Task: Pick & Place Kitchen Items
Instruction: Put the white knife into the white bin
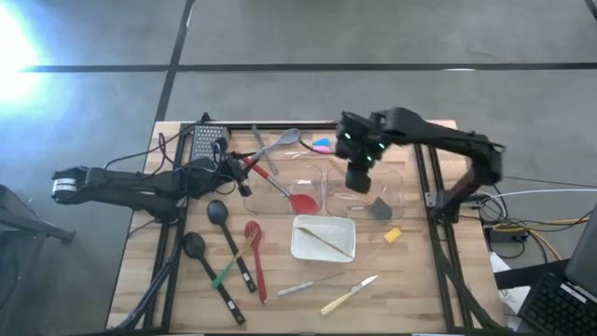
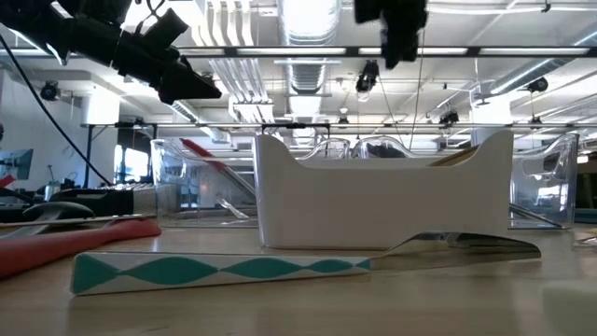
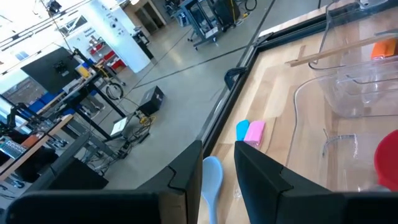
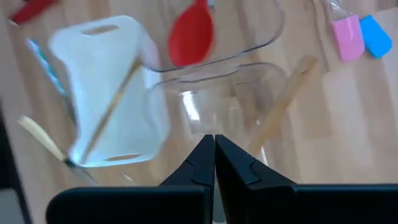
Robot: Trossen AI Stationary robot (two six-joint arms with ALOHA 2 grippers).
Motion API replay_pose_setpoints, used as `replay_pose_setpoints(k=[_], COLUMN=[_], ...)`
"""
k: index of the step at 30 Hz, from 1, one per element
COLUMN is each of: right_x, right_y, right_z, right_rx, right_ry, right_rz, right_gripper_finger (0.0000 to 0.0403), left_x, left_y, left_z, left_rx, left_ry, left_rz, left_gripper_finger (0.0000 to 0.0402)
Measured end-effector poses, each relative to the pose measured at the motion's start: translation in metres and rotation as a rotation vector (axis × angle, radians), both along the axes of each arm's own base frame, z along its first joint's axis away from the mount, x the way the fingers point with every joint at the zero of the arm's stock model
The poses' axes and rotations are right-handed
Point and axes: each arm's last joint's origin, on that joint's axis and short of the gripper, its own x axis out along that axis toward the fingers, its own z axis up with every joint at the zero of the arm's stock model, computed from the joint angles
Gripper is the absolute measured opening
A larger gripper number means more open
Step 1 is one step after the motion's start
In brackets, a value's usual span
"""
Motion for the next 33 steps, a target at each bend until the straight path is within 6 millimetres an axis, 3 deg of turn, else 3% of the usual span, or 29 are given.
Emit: replay_pose_setpoints(k=[8, 19, 25, 33], right_x=[-0.03, -0.045, -0.041, -0.018], right_y=[0.061, 0.121, 0.158, 0.181], right_z=[-0.002, -0.041, -0.059, -0.086], right_rx=[-0.132, -0.091, -0.074, -0.048], right_ry=[-0.128, -0.184, -0.26, -0.314], right_rz=[-0.035, 0.025, 0.131, 0.192], right_gripper_finger=[0.0008, 0.0008, 0.0008, 0.0008], left_x=[0.0, 0.002, 0.004, 0.005], left_y=[0.0, -0.002, -0.003, -0.004], left_z=[0.001, 0.003, 0.011, 0.014], left_rx=[-0.006, -0.127, -0.147, -0.159], left_ry=[-0.016, -0.106, -0.139, -0.153], left_rz=[-0.001, -0.072, -0.122, -0.143], left_gripper_finger=[0.0099, 0.0099, 0.0099, 0.0099])
